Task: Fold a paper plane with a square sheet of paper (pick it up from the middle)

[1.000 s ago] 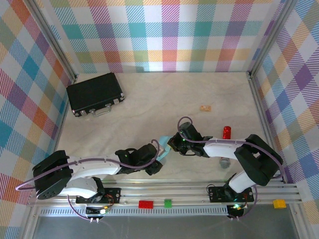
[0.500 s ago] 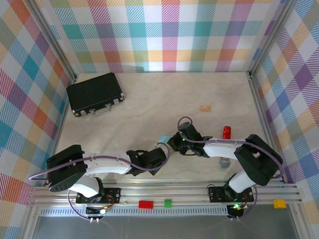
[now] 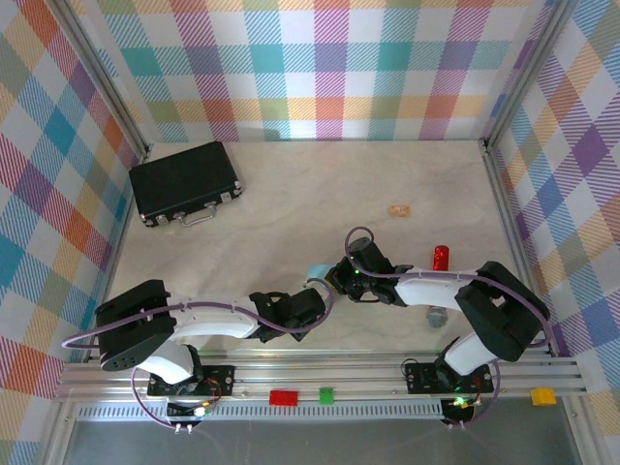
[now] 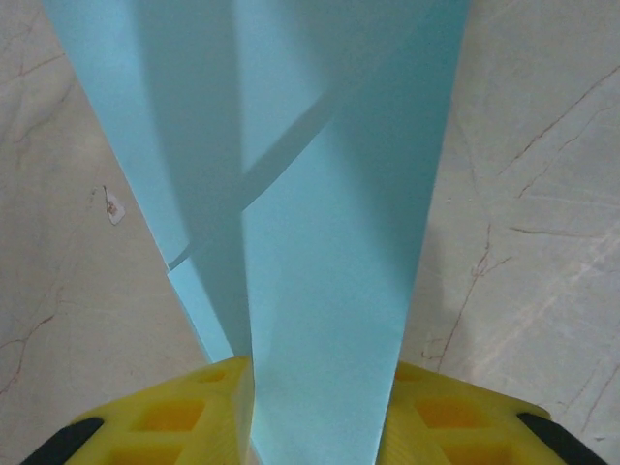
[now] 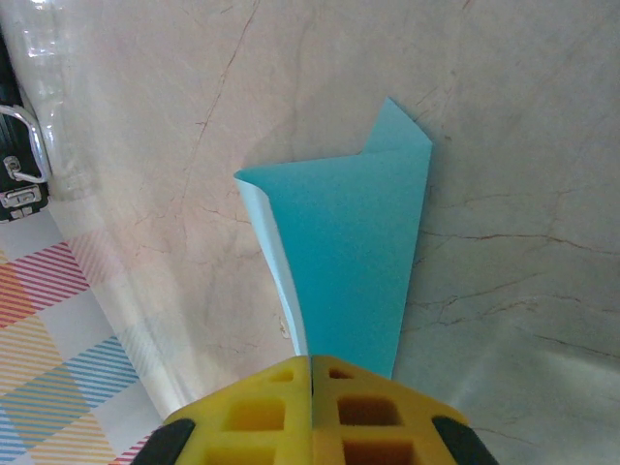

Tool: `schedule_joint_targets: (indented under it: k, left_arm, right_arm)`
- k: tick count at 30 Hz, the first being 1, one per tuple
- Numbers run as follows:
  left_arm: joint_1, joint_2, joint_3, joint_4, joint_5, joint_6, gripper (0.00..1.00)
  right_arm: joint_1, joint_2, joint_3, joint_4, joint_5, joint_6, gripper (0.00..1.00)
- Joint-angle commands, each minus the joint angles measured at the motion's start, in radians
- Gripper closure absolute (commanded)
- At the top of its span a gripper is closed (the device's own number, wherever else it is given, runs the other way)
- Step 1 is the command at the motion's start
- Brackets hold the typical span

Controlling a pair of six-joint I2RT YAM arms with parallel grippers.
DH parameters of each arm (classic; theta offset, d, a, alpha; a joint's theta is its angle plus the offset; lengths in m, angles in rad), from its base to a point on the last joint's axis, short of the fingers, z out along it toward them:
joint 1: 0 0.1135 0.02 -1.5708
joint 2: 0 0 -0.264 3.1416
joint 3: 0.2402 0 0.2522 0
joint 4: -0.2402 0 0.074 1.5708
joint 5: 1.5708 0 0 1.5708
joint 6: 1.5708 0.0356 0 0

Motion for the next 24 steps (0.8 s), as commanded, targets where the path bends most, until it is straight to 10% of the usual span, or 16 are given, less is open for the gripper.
schedule_joint_targets:
  k: [1, 24]
  left_arm:
    - [-0.015, 0.010, 0.021, -0.027, -0.027, 0.014, 0.68]
    - [-0.015, 0.008, 0.032, -0.021, -0.037, 0.009, 0.72]
  right_arm:
    - [0.006, -0.013, 0.014, 0.018, -0.001, 0.008, 1.00]
    - [0.006, -0.012, 0.003, 0.021, 0.000, 0.013, 1.00]
